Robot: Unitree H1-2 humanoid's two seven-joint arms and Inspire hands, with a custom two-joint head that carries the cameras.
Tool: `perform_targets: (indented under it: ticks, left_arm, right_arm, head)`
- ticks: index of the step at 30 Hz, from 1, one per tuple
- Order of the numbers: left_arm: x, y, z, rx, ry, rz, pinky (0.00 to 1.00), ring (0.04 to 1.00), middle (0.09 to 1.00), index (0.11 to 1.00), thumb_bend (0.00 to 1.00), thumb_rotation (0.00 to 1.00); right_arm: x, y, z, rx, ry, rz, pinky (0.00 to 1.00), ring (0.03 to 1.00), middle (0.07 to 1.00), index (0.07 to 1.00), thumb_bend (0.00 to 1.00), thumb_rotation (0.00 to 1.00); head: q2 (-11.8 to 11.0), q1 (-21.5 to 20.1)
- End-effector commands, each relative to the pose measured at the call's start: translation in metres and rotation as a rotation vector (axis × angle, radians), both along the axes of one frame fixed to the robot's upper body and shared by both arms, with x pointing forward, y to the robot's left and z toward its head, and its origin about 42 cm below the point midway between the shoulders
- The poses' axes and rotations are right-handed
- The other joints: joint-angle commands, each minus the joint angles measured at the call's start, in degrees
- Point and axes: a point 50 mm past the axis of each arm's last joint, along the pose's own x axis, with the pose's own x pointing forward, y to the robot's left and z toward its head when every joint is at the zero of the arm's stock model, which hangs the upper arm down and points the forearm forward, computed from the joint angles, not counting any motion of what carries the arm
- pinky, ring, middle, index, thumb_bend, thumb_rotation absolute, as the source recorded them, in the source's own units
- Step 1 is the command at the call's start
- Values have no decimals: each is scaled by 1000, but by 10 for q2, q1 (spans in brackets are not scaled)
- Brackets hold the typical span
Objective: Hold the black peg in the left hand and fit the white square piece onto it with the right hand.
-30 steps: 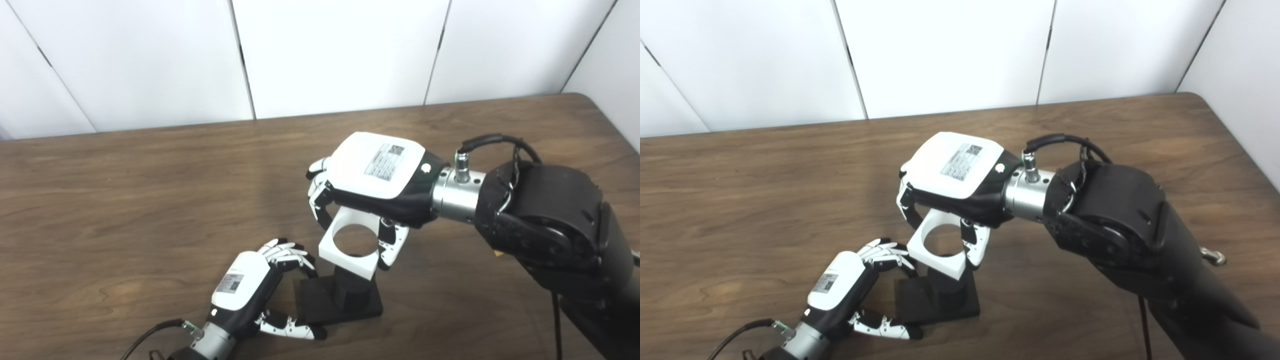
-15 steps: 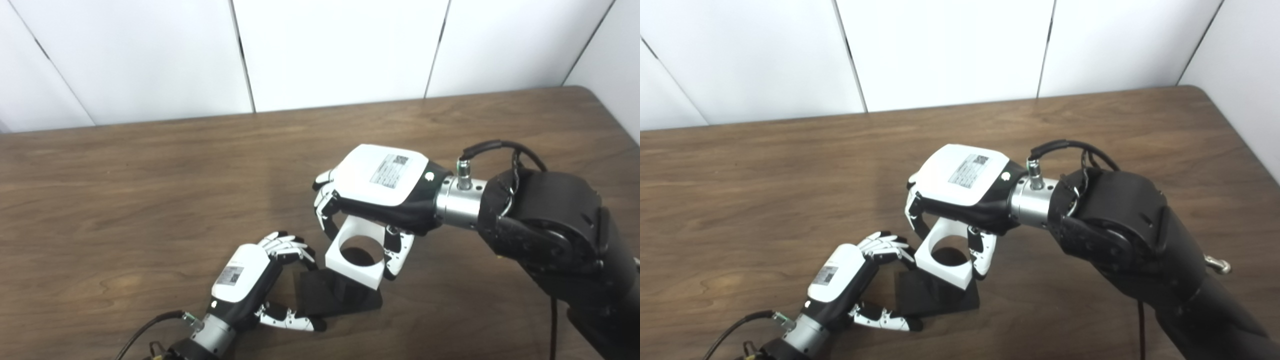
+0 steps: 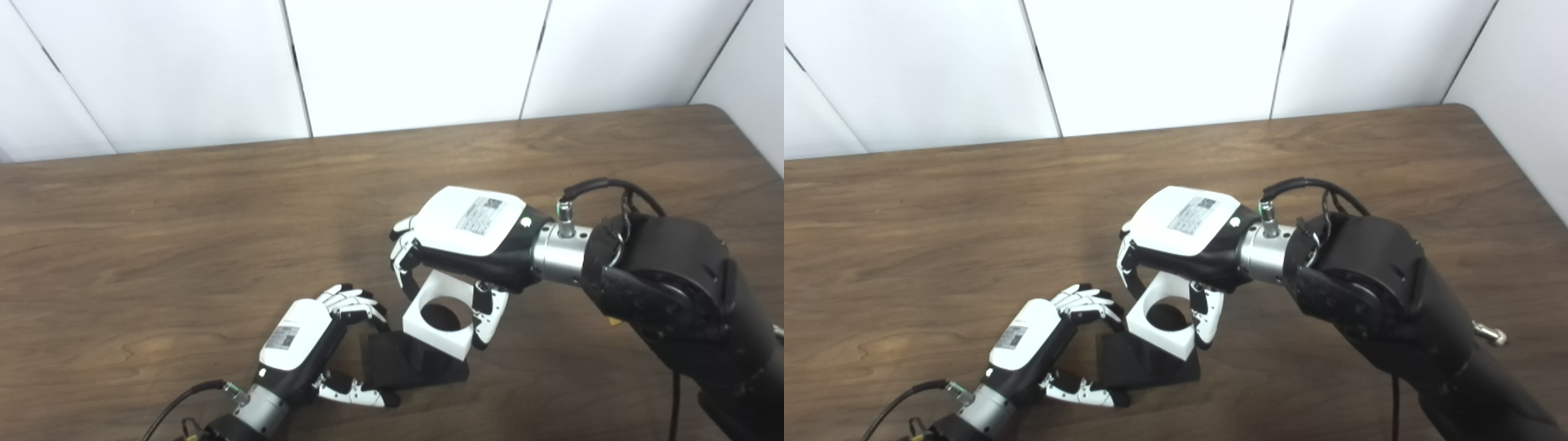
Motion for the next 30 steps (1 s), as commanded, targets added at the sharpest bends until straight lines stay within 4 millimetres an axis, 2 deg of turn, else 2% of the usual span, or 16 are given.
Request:
perform_targets:
  ticks: [1,23,30]
  left_arm:
    - [0,-2,5,1,-11,-22,913,825,742,483,522,49]
    - [1,-4,7,4,-16,-23,913,821,740,482,523,50]
    - [0,-5,8,2,-16,-22,918,823,741,483,522,50]
  right_arm:
    - [2,-1,7,-3,-45,-6,834,892,776,483,524,130]
    - [-4,15,1,57,-66,16,838,885,777,482,524,129]
    - [-6,12,1,45,-59,13,845,882,764,482,524,129]
  head:
    - [1,-1]
    - [2,3]
    - [3,3]
